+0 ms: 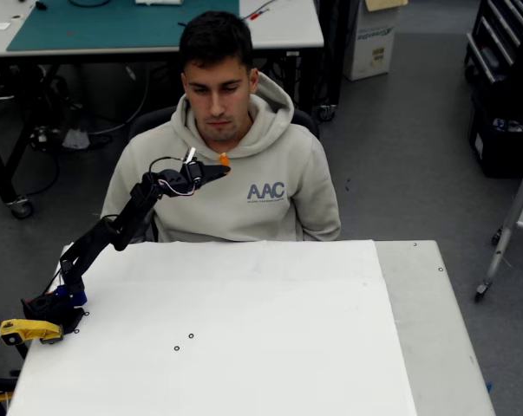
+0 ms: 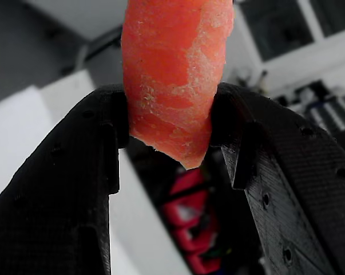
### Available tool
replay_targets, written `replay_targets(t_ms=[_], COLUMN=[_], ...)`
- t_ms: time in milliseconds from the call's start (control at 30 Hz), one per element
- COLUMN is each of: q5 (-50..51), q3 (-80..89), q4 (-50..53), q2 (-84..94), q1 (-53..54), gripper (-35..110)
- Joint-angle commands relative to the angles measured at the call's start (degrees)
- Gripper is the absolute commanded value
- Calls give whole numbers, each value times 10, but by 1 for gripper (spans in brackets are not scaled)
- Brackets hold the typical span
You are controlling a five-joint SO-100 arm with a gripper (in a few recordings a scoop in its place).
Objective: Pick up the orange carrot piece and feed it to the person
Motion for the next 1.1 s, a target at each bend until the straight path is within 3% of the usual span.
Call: replay_targets(t_ms=[0,600,1067], q5=[-2,-100,-99], q3=[-40,121,156], q4=[-94,-400,-466], q2=[22,-26,-26], q1=[-4,-75,-82], gripper=[-2,-2,-2])
